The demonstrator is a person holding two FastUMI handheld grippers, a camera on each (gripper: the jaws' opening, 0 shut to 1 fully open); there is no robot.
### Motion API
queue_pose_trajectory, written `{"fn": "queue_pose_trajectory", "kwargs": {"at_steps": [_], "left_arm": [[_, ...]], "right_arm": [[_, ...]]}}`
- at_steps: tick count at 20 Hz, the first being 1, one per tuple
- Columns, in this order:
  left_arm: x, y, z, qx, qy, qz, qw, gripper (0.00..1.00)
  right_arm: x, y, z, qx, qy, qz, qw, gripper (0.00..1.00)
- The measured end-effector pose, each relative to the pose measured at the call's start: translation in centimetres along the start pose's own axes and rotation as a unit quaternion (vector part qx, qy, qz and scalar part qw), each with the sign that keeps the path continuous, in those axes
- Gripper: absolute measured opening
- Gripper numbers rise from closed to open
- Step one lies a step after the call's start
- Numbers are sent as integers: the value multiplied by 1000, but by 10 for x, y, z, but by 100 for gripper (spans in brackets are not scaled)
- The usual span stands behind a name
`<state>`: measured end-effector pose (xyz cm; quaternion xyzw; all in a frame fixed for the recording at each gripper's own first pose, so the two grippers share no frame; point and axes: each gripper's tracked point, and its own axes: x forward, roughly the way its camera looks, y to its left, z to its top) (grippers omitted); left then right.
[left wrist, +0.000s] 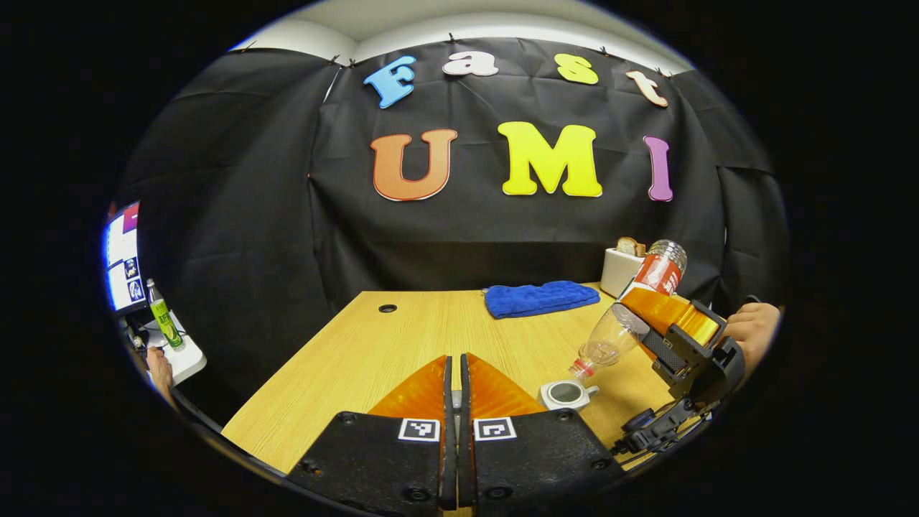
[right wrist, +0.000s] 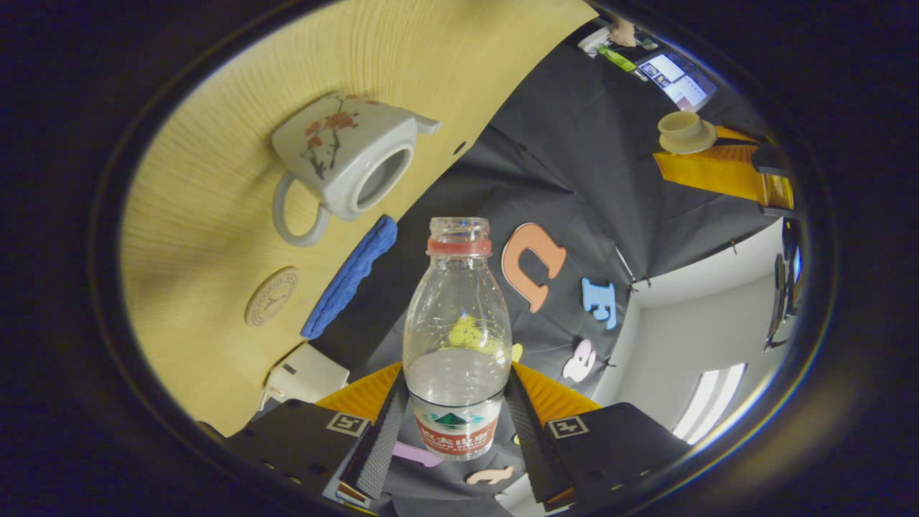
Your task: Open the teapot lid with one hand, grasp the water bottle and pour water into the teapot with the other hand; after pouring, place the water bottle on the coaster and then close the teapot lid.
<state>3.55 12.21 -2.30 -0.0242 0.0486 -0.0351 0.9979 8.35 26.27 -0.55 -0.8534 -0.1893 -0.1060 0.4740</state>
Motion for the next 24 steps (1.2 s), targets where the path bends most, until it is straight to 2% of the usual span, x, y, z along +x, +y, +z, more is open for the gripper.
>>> {"fn": "queue_pose_trajectory", "kwargs": {"at_steps": [2, 8, 12, 14, 15, 17, 19, 24], "left_arm": [[0, -1, 1, 4, -1, -2, 1000, 4], [1, 2, 1, 7, 0, 2, 1000, 4], [2, 3, -2, 6, 2, 4, 1000, 4], [4, 1, -3, 6, 5, 3, 1000, 3], [5, -2, -4, 5, 6, 1, 1000, 4], [6, -8, -5, 13, 5, -4, 1000, 4], [7, -12, -3, 23, 2, -7, 1000, 4], [7, -33, 0, 2, -1, -19, 1000, 4]], "right_arm": [[1, 1, 2, -2, -3, -4, 1000, 75], [2, 3, 9, -12, -4, -9, 1000, 77], [2, 24, -2, 66, 18, 13, 998, 75], [-1, 38, -9, 133, 36, 32, 990, 78], [-2, 47, -13, 174, 45, 44, 983, 78], [-6, 66, -19, 262, 63, 77, 960, 75], [-10, 81, -21, 342, 75, 110, 930, 75], [-15, 99, -30, 491, 88, 156, 852, 78]]}}
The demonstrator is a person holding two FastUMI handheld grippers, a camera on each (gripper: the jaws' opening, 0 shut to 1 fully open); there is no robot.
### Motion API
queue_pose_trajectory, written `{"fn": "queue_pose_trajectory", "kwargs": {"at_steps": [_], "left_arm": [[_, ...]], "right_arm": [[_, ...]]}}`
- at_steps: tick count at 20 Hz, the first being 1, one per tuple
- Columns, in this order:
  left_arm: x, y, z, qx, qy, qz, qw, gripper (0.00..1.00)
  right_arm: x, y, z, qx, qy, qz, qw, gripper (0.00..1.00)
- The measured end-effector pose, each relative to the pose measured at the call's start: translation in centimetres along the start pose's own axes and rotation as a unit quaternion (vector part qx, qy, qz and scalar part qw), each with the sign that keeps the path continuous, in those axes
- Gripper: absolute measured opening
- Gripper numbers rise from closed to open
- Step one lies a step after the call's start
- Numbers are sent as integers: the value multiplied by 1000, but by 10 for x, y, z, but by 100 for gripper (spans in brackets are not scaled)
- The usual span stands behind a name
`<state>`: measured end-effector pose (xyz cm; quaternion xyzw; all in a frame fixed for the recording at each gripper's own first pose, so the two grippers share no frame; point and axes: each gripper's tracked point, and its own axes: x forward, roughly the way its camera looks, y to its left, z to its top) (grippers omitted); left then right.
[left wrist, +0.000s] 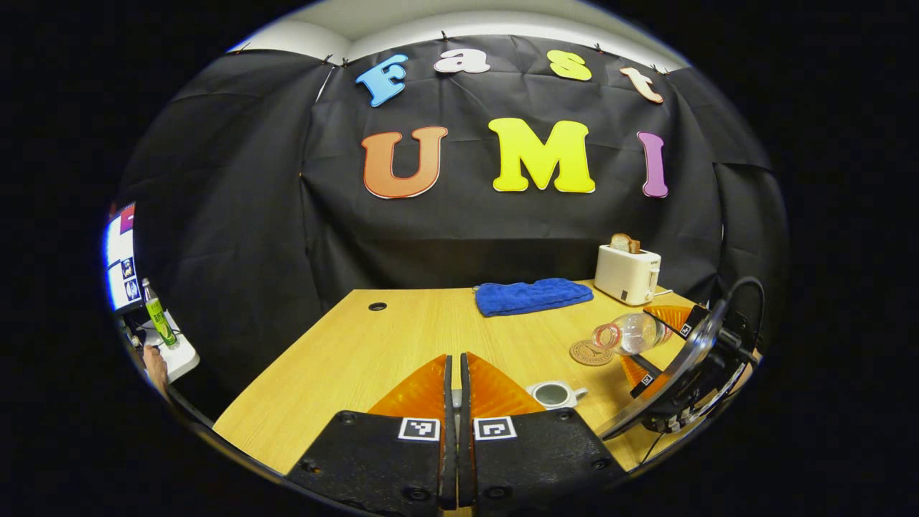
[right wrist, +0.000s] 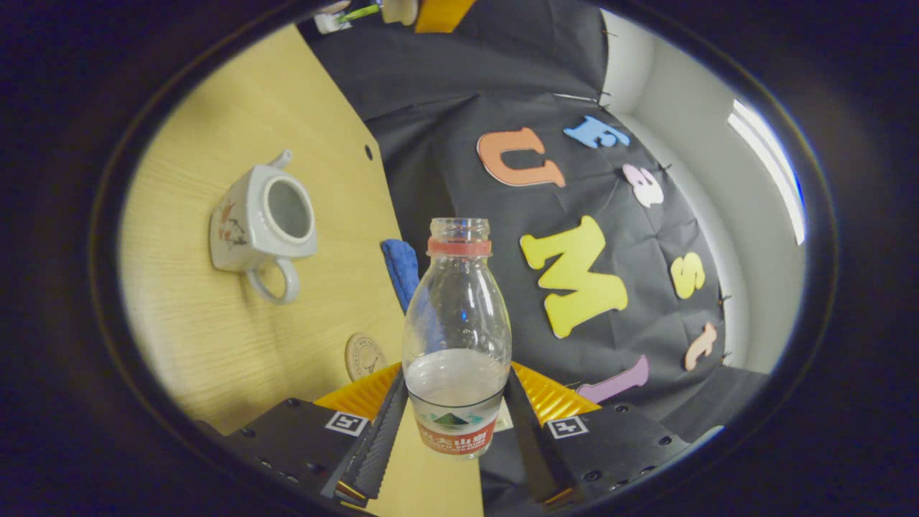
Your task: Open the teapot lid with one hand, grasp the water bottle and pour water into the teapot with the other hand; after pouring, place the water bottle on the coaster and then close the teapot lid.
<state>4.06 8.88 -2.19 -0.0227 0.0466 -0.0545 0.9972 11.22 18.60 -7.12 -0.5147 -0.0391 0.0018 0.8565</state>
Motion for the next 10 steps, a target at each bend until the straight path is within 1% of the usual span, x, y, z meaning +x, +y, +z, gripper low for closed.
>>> {"fn": "queue_pose_trajectory", "kwargs": {"at_steps": [3, 5, 6, 7, 8, 9, 10], "left_arm": [[1, -1, -2, 5, 0, 0, 1000, 4], [1, -2, -1, 3, 1, 0, 1000, 4], [2, 0, -2, 1, 1, 1, 1000, 4], [2, 1, -2, -2, 1, 2, 1000, 4], [2, 3, -2, -3, 1, 3, 1000, 4], [2, 4, -2, -4, 0, 5, 1000, 4], [2, 6, -2, -4, 0, 8, 1000, 4]], "right_arm": [[14, 2, -7, 89, 16, 37, 995, 78], [26, 4, -9, 151, 26, 59, 986, 78], [28, 7, -12, 185, 33, 67, 980, 75], [34, 8, -13, 220, 38, 73, 972, 78], [38, 7, -13, 256, 42, 77, 963, 78], [46, 4, -12, 290, 43, 78, 953, 75], [52, 2, -10, 325, 43, 79, 942, 77]]}}
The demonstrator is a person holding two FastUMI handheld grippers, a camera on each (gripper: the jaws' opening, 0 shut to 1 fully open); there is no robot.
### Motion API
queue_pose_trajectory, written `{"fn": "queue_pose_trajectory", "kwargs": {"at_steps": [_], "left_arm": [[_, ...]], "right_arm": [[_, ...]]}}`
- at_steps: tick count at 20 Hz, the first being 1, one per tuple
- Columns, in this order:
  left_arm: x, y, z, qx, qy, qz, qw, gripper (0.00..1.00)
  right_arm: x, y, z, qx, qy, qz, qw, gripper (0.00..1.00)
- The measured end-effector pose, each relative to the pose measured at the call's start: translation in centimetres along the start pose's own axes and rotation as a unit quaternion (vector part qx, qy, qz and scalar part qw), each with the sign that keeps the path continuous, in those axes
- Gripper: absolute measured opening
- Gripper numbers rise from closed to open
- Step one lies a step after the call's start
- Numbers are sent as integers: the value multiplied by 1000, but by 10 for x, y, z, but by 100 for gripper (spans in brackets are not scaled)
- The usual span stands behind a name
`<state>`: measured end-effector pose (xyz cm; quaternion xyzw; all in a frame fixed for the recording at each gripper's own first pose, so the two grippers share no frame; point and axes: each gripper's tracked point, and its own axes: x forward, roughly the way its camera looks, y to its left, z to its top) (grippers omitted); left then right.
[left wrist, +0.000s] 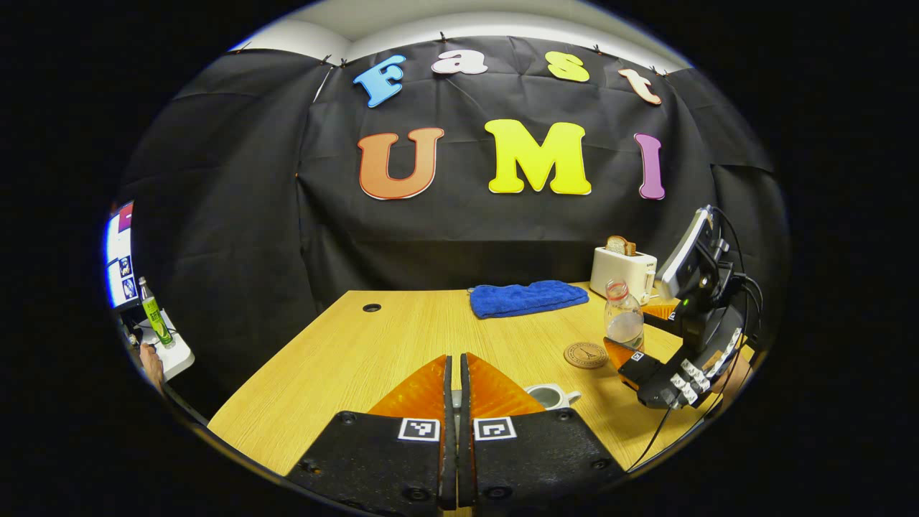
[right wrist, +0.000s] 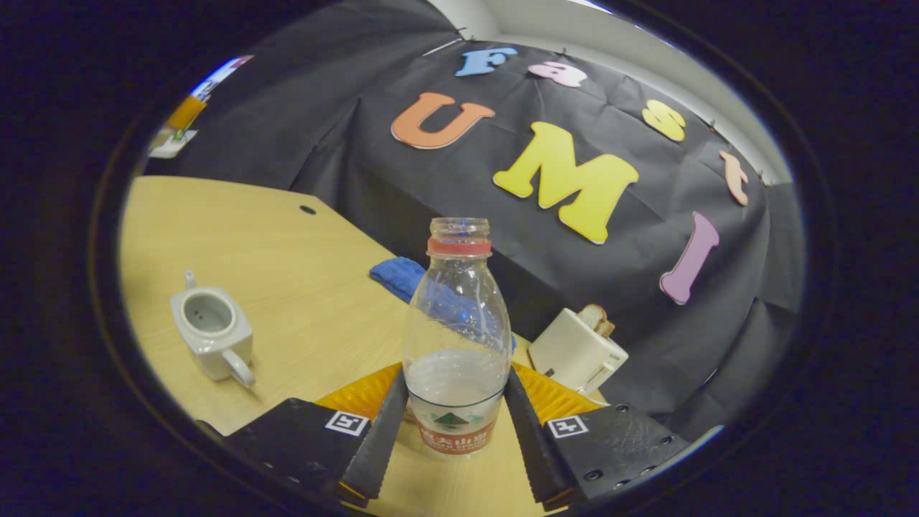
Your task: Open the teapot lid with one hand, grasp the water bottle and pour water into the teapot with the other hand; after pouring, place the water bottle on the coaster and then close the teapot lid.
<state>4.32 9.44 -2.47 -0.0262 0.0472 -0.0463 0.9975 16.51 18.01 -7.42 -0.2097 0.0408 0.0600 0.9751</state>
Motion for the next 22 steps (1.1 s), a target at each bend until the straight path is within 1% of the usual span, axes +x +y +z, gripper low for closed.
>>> {"fn": "queue_pose_trajectory", "kwargs": {"at_steps": [1, 2, 3, 4, 5, 7, 8, 10, 12, 13, 16, 17, 18, 22], "left_arm": [[0, 1, 0, 0, 0, 1, 1000, 4], [1, 1, 0, 1, 1, 1, 1000, 4], [1, 1, -1, 0, 2, 2, 1000, 4], [2, 1, -2, 0, 3, 2, 1000, 4], [3, 1, -3, -1, 5, 2, 1000, 4], [2, 0, -4, 4, 6, 1, 1000, 4], [2, 1, -2, 6, 5, 2, 1000, 3], [2, 1, -2, 4, 4, 0, 1000, 3], [3, 3, -2, 4, 4, 2, 1000, 3], [5, 4, -4, 4, 6, 4, 1000, 4], [6, 7, -6, 3, 10, 8, 1000, 4], [7, 7, -7, 3, 10, 9, 1000, 4], [6, 7, -6, 2, 11, 9, 1000, 4], [6, 5, -6, 4, 10, 6, 1000, 4]], "right_arm": [[5, -3, 4, 39, -1, -2, 999, 77], [8, -7, 4, 72, 0, -9, 997, 75], [11, -11, 8, 99, -4, -13, 995, 77], [15, -11, 13, 127, -6, -11, 992, 75], [20, -8, 15, 157, -3, -5, 988, 77], [30, -7, 14, 211, 12, 4, 977, 77], [36, -7, 13, 227, 17, 4, 974, 75], [44, -8, 13, 231, 17, 1, 973, 77], [50, -6, 16, 227, 11, 2, 974, 75], [53, -3, 17, 225, 10, 4, 974, 77], [58, -4, 17, 222, 8, -1, 975, 77], [59, -4, 17, 222, 8, 1, 975, 75], [58, -5, 17, 222, 6, -1, 975, 77], [59, -7, 7, 214, 25, -8, 976, 78]]}}
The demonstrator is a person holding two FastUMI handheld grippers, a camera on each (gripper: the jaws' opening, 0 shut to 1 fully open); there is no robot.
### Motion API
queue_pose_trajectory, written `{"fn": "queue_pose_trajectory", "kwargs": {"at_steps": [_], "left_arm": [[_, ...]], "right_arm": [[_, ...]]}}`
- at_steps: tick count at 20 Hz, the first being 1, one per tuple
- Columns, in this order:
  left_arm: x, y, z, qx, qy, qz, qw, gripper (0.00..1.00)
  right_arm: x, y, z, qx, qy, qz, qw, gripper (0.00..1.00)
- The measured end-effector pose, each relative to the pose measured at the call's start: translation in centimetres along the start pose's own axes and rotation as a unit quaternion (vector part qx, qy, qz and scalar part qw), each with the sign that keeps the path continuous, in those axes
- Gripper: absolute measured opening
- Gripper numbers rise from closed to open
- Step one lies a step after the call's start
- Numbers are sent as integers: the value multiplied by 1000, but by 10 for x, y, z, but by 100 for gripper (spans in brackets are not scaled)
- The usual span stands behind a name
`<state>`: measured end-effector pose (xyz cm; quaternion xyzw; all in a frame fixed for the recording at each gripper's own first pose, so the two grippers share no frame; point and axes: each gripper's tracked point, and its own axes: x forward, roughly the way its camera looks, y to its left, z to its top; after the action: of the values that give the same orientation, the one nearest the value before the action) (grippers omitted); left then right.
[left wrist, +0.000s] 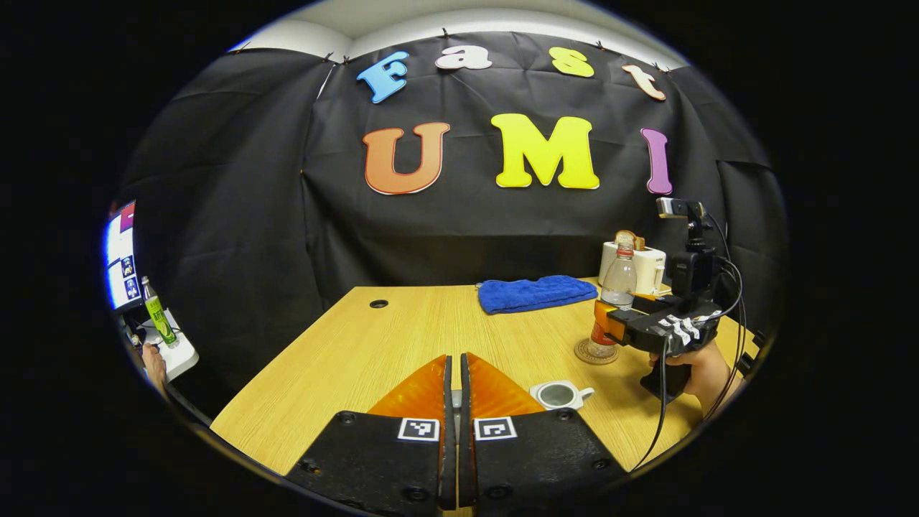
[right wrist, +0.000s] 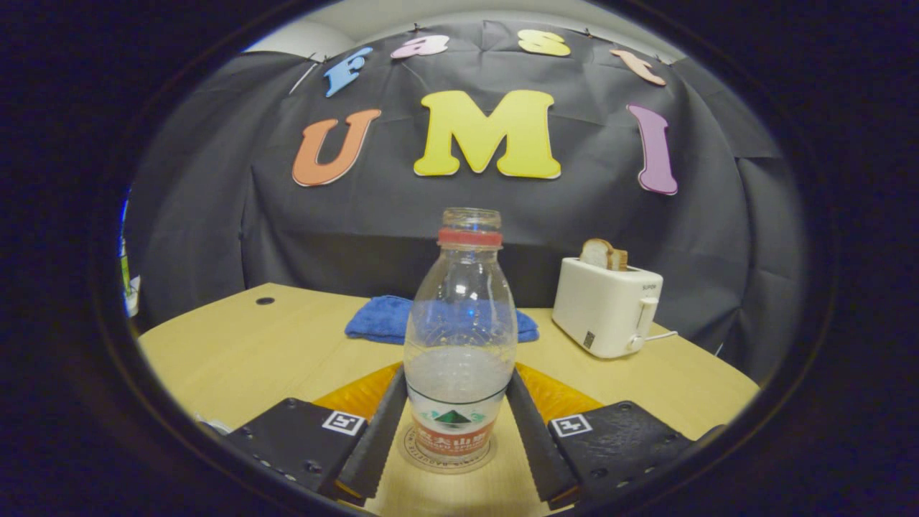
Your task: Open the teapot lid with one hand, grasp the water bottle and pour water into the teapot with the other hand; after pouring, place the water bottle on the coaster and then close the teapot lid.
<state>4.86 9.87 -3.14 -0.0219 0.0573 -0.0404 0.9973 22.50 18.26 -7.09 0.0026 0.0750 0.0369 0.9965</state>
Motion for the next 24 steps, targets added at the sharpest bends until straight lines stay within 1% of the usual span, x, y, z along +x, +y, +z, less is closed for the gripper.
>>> {"fn": "queue_pose_trajectory", "kwargs": {"at_steps": [2, 4, 5, 6, 7, 8, 9, 10, 11, 12, 13, 15, 16, 20, 21, 22, 24], "left_arm": [[0, -2, 0, 3, 1, -2, 1000, 4], [0, -4, 1, 3, -1, -3, 1000, 4], [0, -5, 2, 4, -1, -3, 1000, 4], [-1, -7, 2, 5, -3, -5, 1000, 4], [-1, -8, 3, 7, -4, -6, 1000, 4], [-1, -9, 3, 9, -4, -7, 1000, 4], [0, -10, 3, 10, -4, -7, 1000, 4], [0, -11, 3, 11, -4, -7, 1000, 4], [-1, -12, 3, 12, -5, -9, 1000, 4], [0, -14, 4, 13, -6, -10, 1000, 4], [0, -16, 4, 15, -7, -10, 1000, 4], [3, -22, 0, 20, -1, -13, 1000, 4], [5, -26, -1, 20, 0, -15, 1000, 4], [11, -55, -6, 18, 7, -47, 999, 4], [12, -63, -7, 20, 7, -54, 998, 4], [15, -68, -8, 21, 4, -62, 998, 4], [23, -79, -13, 12, 3, -75, 997, 4]], "right_arm": [[0, 2, -1, 3, 5, 4, 1000, 82], [-3, 0, 1, 3, 2, 2, 1000, 89], [-4, -1, 3, 1, 0, 1, 1000, 87], [-6, -3, 5, -1, -2, 1, 1000, 89], [-10, -4, 8, -1, -7, 2, 1000, 87], [-13, -4, 11, 1, -12, 7, 1000, 96], [-17, -4, 14, 1, -16, 9, 1000, 98], [-21, -9, 16, 1, -20, 5, 1000, 98], [-25, -13, 17, 0, -23, 3, 1000, 95], [-32, -14, 20, -1, -28, 4, 1000, 99], [-38, -16, 24, -4, -34, 3, 999, 99], [-54, -21, 28, -11, -49, 5, 999, 98], [-61, -24, 28, -17, -55, 4, 998, 95], [-89, -37, 27, -28, -72, -6, 997, 95], [-96, -38, 26, -26, -76, -5, 997, 98], [-103, -40, 26, -24, -79, -4, 997, 95], [-114, -47, 26, -25, -85, -8, 996, 95]]}}
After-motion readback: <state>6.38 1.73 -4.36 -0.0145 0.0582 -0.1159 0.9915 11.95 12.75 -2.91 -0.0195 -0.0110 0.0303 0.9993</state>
